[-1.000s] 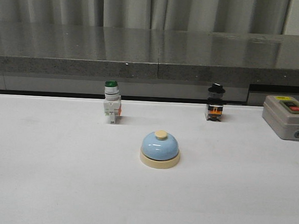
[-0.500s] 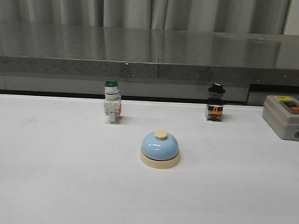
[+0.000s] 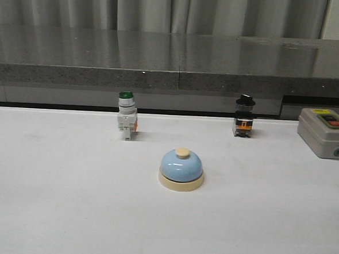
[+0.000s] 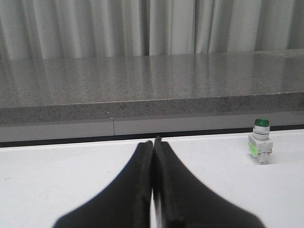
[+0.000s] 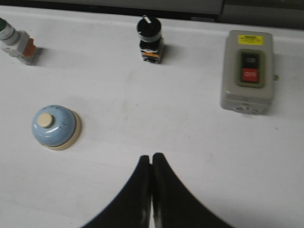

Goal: Place and press bell with both arms

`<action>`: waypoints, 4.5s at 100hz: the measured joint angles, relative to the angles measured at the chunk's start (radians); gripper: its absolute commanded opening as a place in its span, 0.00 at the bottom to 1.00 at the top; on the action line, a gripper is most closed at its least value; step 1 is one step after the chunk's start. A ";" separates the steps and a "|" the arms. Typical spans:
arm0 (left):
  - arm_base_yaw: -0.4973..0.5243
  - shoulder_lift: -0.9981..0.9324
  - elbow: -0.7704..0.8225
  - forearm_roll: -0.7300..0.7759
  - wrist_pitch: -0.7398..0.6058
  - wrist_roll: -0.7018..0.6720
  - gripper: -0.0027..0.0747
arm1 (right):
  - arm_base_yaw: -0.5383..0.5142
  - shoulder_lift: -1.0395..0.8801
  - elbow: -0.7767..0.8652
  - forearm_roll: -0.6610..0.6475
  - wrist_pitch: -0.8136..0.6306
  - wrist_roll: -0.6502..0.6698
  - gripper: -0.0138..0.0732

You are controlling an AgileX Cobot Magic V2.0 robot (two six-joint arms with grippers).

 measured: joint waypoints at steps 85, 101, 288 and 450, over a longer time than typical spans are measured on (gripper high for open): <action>0.000 0.000 0.000 0.000 0.000 0.000 0.01 | 0.312 0.722 -0.391 0.000 -0.048 0.000 0.17; 0.000 0.000 0.000 0.000 0.000 0.000 0.01 | 0.318 0.751 -0.393 0.000 -0.052 0.000 0.17; 0.000 0.000 0.000 0.000 0.000 0.000 0.01 | -0.245 -0.782 0.309 -0.079 0.022 0.000 0.08; 0.000 0.000 0.000 0.000 -0.001 0.000 0.01 | -0.245 -1.079 0.806 0.028 -0.363 0.000 0.08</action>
